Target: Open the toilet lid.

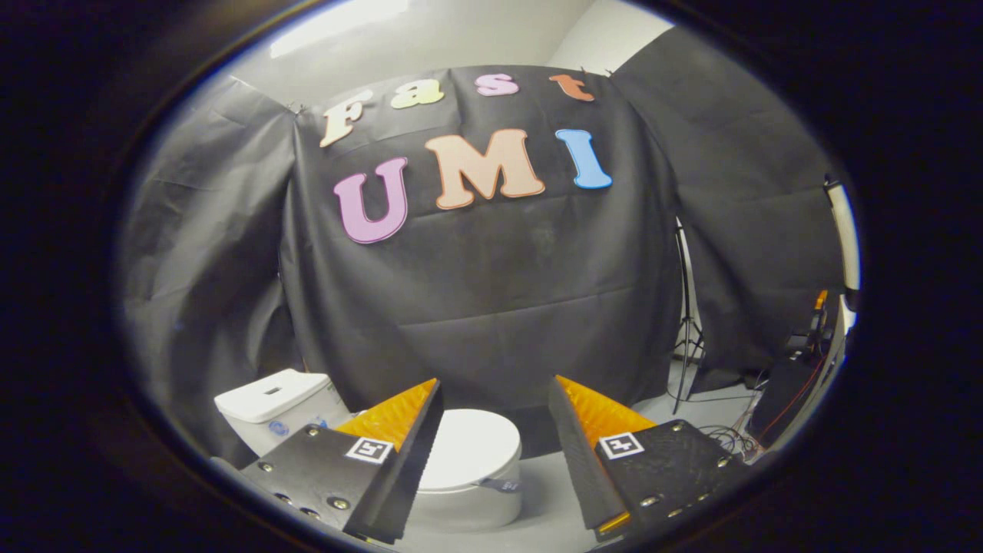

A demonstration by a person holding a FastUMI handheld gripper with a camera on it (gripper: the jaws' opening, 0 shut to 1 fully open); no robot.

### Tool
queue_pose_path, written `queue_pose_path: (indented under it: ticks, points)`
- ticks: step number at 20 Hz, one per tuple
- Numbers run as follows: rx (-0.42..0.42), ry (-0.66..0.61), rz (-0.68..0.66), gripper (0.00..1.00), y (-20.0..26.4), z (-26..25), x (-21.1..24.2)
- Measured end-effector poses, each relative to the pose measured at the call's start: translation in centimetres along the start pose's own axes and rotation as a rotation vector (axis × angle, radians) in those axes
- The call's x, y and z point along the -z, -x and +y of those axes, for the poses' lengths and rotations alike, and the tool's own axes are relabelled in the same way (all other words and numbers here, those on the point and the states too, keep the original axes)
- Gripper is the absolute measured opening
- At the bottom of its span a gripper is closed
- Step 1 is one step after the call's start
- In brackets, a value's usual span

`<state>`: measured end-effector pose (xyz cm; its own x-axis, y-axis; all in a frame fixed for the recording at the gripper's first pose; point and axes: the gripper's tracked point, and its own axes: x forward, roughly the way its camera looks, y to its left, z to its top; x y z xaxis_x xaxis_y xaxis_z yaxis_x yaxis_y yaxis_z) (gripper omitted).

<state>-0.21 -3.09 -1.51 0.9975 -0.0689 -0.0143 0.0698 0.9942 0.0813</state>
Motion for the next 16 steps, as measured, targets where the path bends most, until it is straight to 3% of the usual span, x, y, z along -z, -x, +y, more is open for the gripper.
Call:
queue_pose_path:
  ticks: [8, 16]
  points:
    - [0.051, -0.079, 0.011, 0.83, 0.2, -2.0, 0.9]
    - [0.214, -0.291, -0.003, 0.8, 1.4, -7.8, 4.8]
